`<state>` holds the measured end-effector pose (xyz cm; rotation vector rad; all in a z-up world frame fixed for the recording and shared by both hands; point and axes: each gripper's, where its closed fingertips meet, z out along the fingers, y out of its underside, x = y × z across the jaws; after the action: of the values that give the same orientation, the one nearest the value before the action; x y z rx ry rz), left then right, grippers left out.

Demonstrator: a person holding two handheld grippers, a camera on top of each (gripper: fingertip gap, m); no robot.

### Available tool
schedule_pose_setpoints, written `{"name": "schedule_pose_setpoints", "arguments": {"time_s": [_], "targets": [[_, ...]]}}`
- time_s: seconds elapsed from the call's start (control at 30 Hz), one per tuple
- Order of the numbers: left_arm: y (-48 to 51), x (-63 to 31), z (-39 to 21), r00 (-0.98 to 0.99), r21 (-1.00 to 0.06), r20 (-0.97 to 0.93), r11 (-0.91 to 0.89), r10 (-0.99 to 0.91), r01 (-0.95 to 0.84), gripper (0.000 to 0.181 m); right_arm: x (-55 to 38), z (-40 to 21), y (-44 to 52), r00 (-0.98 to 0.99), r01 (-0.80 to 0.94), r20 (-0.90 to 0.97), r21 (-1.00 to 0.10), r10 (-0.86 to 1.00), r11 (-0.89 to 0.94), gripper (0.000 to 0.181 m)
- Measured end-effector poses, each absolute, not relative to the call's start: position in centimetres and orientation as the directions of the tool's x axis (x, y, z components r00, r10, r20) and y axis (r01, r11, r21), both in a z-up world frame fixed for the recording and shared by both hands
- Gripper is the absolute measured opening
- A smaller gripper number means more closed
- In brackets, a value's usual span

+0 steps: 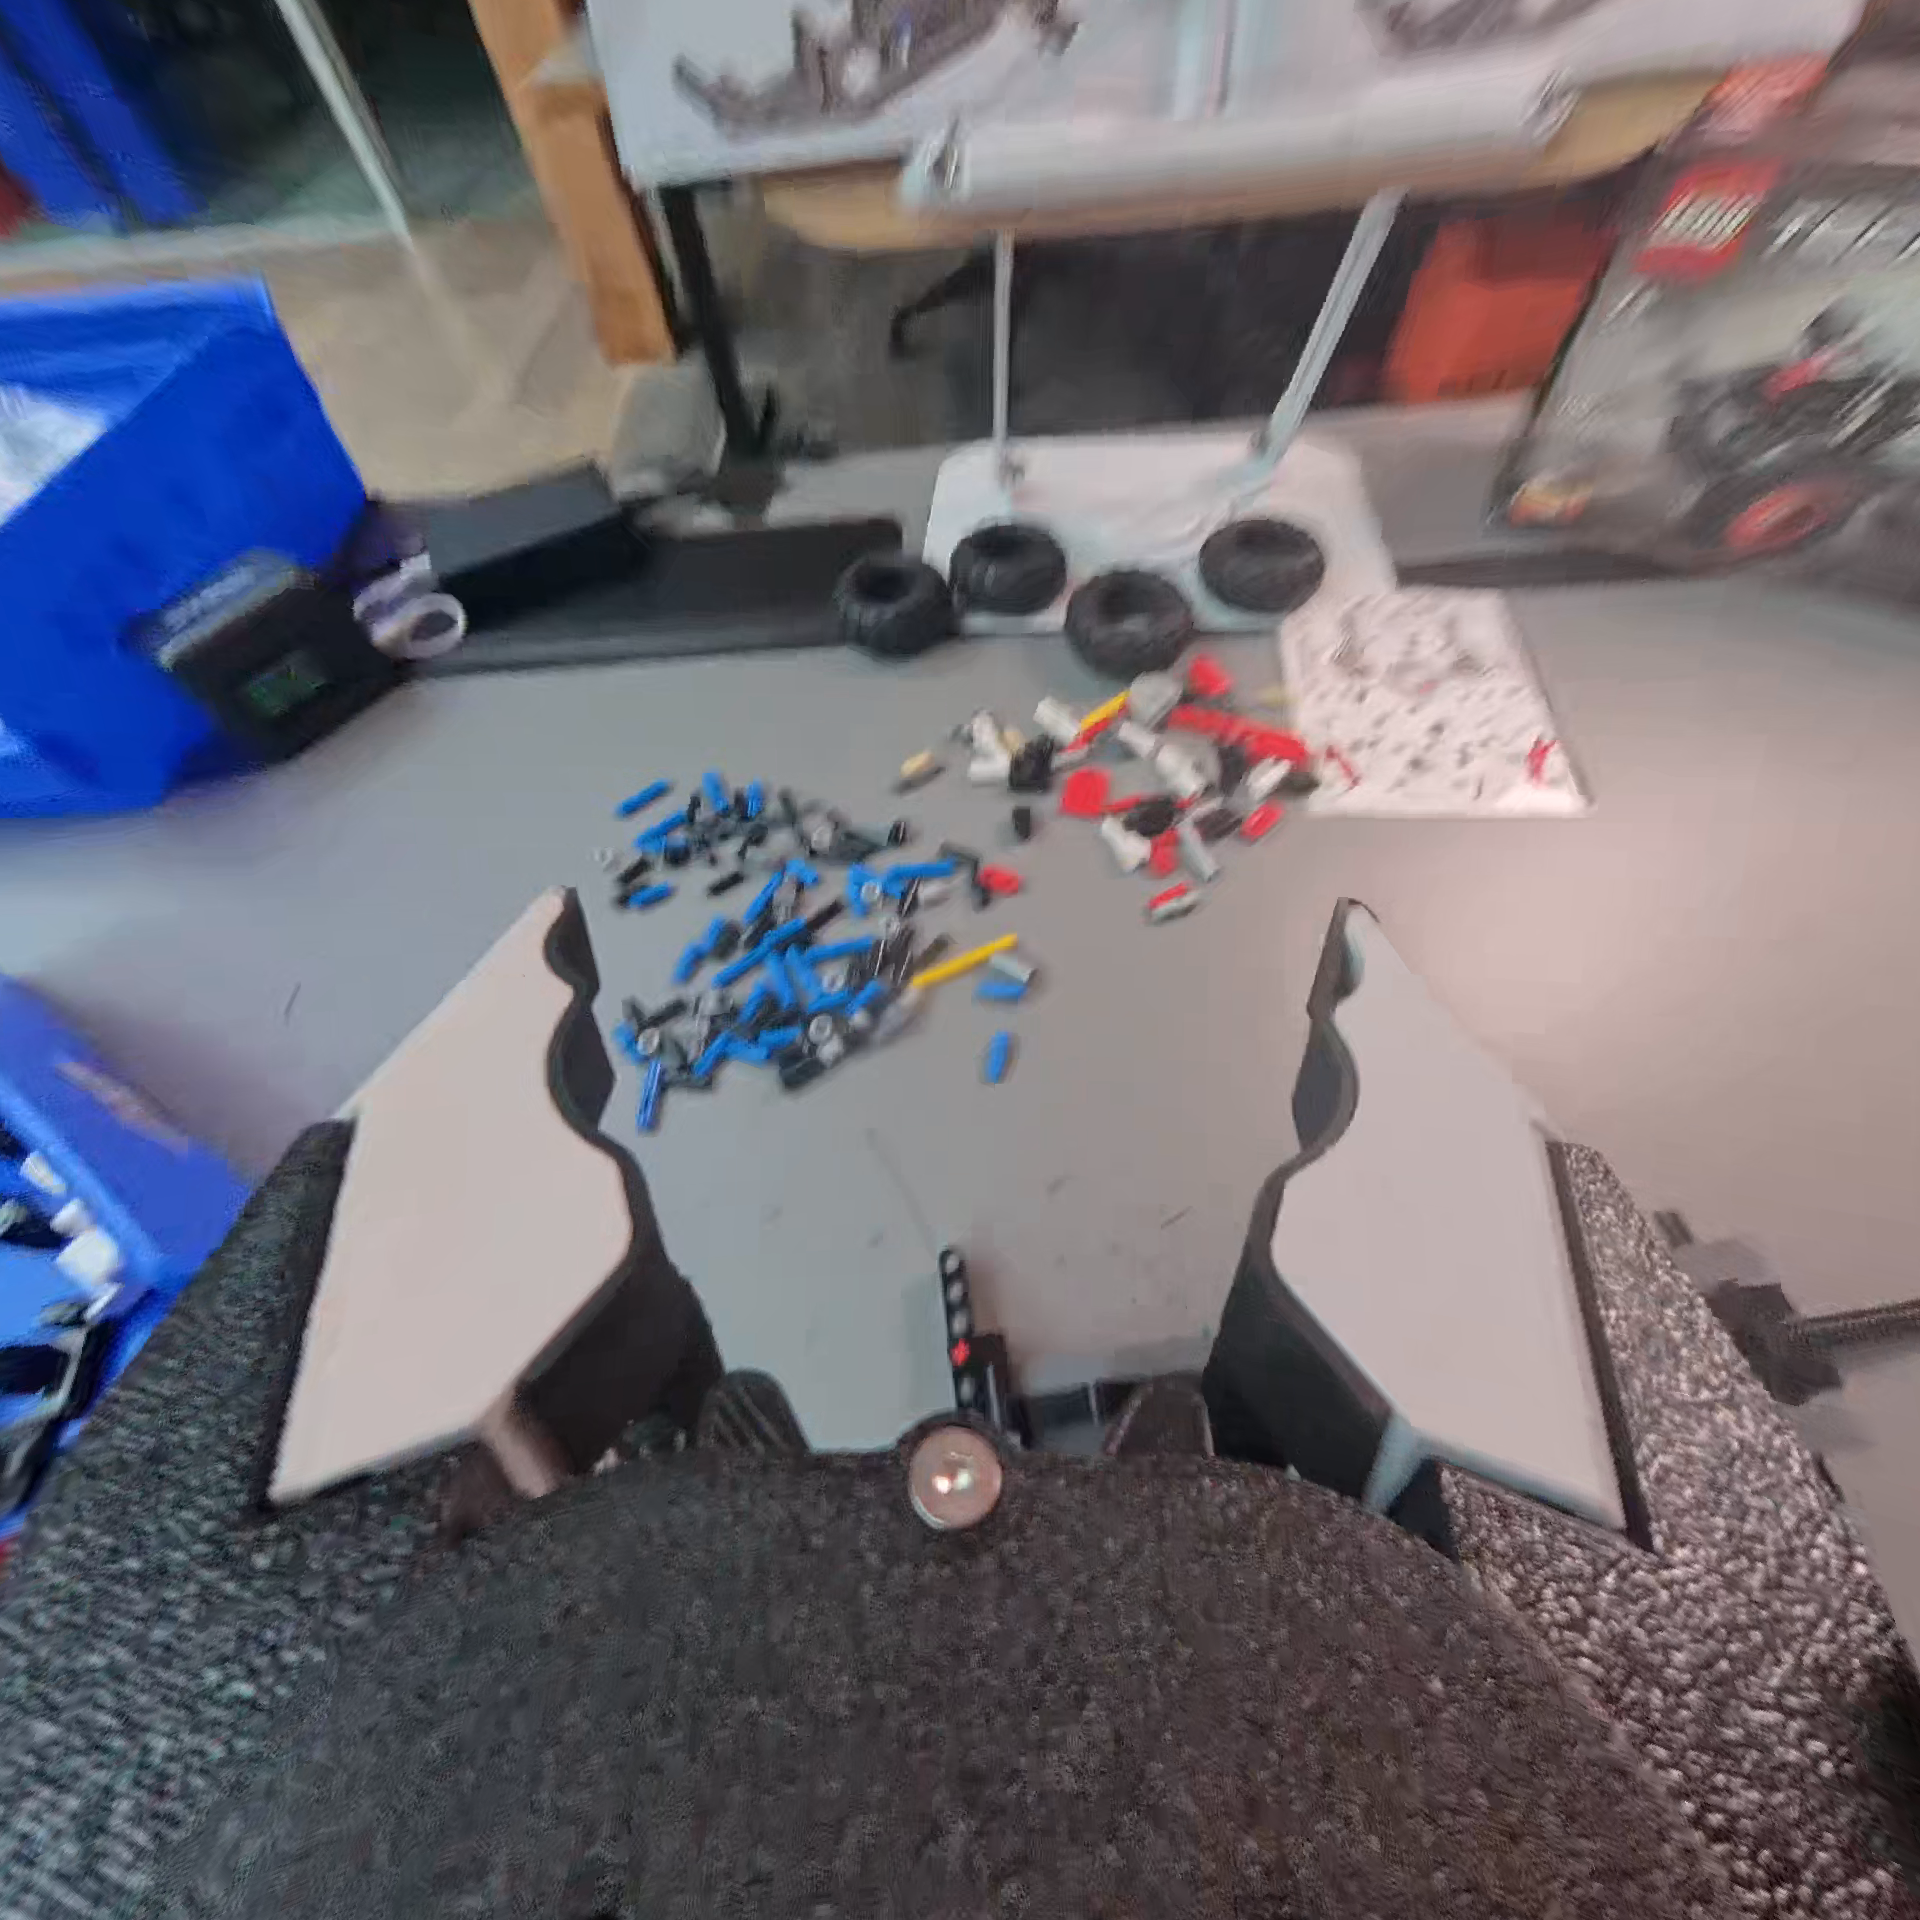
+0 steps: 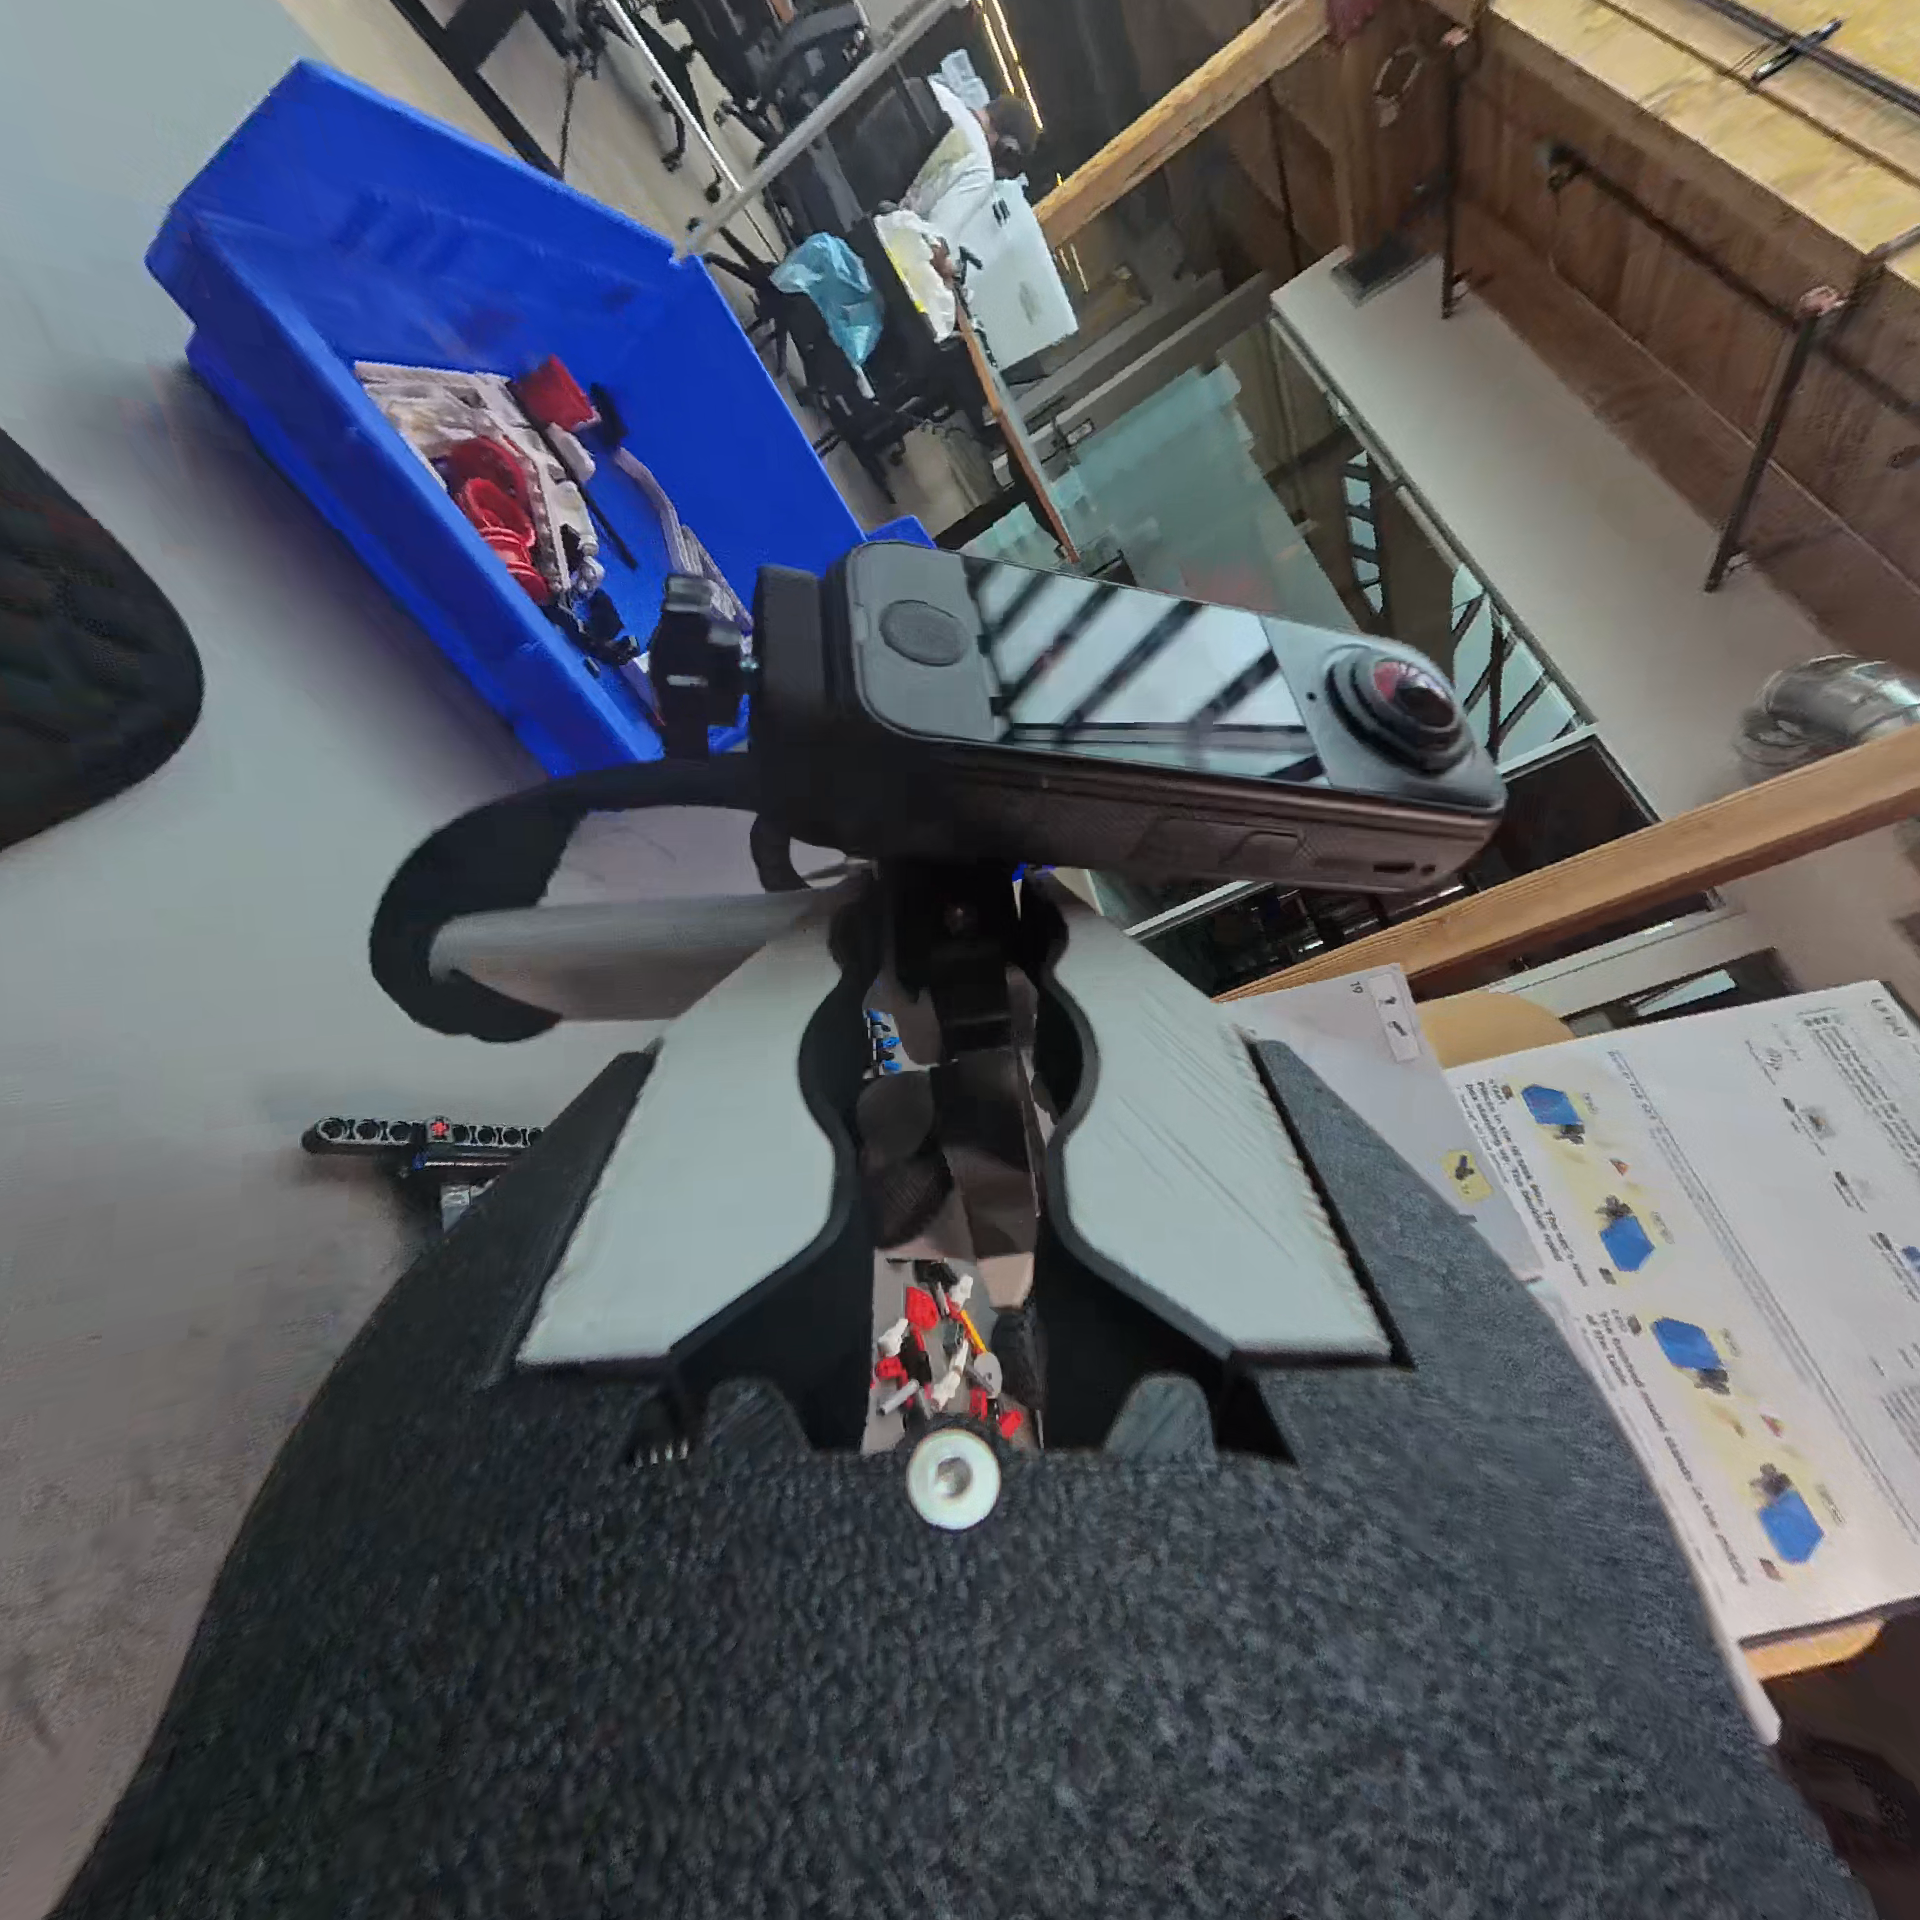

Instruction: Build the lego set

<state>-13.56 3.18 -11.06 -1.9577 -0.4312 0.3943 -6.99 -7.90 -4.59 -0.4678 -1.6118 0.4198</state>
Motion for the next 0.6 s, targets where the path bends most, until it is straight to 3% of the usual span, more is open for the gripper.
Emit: {"name": "schedule_pose_setpoints", "arguments": {"time_s": [0.1, 0.2, 0.3, 0.6], "targets": [[3.3, -11.9, -14.0, 0.936, -0.748, -0.112, -0.648, 0.334, 0.142, 0.129, -7.2, -3.9, -6.2, -0.078, 0.066, 0.795, -0.597, 0.601, 0.799, 0.025], [8.2, -7.5, -13.0, 0.993, -0.808, 0.039, -0.582, 0.108, 0.095, 0.125, -6.6, -3.5, -3.6, -0.005, 0.115, 0.811, -0.581, 0.585, 0.806, 0.026], [9.3, -2.6, -14.1, 0.987, -0.713, 0.118, -0.702, -0.113, 0.005, 0.12, -5.1, -2.6, -1.3, 0.068, 0.111, 0.757, -0.653, 0.65, 0.749, 0.025], [12.8, 1.5, -13.3, 0.964, -0.686, 0.139, -0.724, -0.226, -0.071, 0.111, -2.6, -1.3, 2.7, 0.137, 0.134, 0.737, -0.676, 0.662, 0.725, 0.025]]}}
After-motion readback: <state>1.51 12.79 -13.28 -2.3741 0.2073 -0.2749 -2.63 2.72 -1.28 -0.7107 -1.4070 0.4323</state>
